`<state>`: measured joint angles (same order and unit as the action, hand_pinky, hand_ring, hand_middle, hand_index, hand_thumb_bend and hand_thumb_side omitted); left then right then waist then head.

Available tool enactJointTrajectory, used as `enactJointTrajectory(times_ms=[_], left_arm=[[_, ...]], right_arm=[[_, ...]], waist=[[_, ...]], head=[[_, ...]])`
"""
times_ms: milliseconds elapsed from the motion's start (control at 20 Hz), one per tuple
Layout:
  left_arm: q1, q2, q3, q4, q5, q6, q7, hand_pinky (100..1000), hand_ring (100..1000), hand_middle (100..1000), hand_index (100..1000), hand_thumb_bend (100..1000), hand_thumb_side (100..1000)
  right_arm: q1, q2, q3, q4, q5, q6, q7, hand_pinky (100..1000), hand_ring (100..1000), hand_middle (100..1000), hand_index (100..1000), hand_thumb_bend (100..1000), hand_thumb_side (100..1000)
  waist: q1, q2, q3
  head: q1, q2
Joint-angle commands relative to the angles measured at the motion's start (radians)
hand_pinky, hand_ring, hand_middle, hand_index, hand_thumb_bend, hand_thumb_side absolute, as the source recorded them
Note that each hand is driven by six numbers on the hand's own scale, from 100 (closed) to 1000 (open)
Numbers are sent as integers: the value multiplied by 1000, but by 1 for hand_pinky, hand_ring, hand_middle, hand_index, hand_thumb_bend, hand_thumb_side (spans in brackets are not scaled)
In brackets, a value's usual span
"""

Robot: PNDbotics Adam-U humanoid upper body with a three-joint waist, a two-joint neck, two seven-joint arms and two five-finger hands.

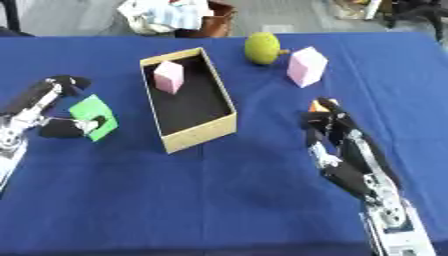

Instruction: Pick up objects on the table and place them in the box.

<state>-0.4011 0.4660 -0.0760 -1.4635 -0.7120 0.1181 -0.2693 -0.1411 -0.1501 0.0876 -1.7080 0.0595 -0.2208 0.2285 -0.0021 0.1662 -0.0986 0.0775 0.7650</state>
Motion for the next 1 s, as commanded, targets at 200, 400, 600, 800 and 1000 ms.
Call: enactJointTrajectory(times_ms=[200, 400, 600, 800, 1000], left_arm=[[-29, 19, -10, 38, -21, -8, -9, 822, 754, 768, 883, 466, 354], [-29, 16, -12, 61, -37, -2, 6, 820, 752, 769, 880, 445, 340], [-23, 16, -14, 76, -64, 10, 38, 820, 752, 769, 879, 444, 328], [-13, 14, -13, 84, -97, 14, 57, 805, 728, 742, 864, 429, 311], [-1, 13, -7, 72, -97, 21, 99, 742, 620, 619, 818, 318, 218]], right_arm=[[-11, -5, 1, -10, 0, -3, 5, 907, 765, 749, 968, 100, 428], [-10, -4, 1, -9, 0, -3, 5, 907, 765, 749, 968, 100, 430], [-10, -3, 0, -7, 0, -2, 4, 907, 765, 749, 968, 100, 431], [-11, -3, 0, -6, 0, -2, 6, 907, 765, 749, 967, 100, 433], [-11, -3, -1, -5, 0, -1, 5, 907, 765, 749, 967, 100, 433]], waist=[[-2, -24, -3], [-1, -23, -4], [0, -23, -6], [2, -23, -6], [3, -23, -6]], head=[[3, 5], [3, 5], [3, 5], [1, 5], [-1, 5]])
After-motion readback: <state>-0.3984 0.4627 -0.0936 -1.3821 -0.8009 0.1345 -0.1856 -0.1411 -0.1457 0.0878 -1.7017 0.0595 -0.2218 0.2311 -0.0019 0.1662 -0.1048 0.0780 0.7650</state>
